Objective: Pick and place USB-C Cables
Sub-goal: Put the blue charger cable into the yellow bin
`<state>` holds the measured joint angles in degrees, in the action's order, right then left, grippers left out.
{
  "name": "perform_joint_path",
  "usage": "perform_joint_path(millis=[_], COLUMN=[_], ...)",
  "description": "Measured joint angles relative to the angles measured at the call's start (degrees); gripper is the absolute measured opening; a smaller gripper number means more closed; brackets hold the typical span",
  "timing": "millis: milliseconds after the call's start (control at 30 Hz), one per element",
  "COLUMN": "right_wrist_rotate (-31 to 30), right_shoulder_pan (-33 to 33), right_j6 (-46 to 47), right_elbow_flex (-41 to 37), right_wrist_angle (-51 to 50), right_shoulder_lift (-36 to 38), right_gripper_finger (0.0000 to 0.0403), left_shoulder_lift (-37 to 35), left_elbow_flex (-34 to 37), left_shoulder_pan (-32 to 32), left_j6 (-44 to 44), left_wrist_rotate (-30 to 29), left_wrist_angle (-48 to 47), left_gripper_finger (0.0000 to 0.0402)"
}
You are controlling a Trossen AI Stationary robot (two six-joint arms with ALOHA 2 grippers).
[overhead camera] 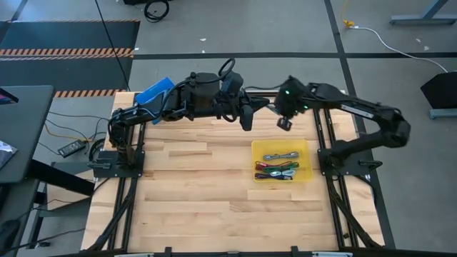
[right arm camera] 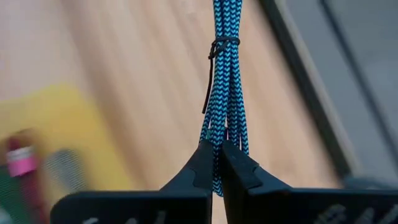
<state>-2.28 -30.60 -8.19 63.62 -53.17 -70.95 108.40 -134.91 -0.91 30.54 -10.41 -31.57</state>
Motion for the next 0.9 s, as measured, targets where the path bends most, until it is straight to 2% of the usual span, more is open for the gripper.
perform_joint_path(millis=[167, 333, 533, 900], right_wrist_rotate=[8.56, 14.44, 14.30, 15.30], right_shoulder_pan=[5.32, 12.16, 19.24, 24.68], right_j6=[11.52, 15.08, 14.13, 12.50], right_elbow_flex=[0.02, -0.01, -0.01, -1.75], right_wrist_angle=[-8.25, -16.51, -23.73, -24.08], right_shoulder_lift=[5.47, 6.90, 6.23, 1.16], right_gripper_finger=[0.0012, 0.0012, 0.0012, 0.0012], left_shoulder_lift=[0.00, 0.00, 0.00, -0.02], left_elbow_flex=[0.00, 0.00, 0.00, -0.04], left_shoulder_pan=[0.00, 0.00, 0.00, 0.22], left_j6=[-6.97, -13.69, -16.22, -13.79], left_wrist_rotate=[0.17, 0.18, 0.17, 0.17], left_wrist_angle=[0.03, 0.04, 0.04, 0.07], left_gripper_finger=[0.0013, 0.0013, 0.0013, 0.0013])
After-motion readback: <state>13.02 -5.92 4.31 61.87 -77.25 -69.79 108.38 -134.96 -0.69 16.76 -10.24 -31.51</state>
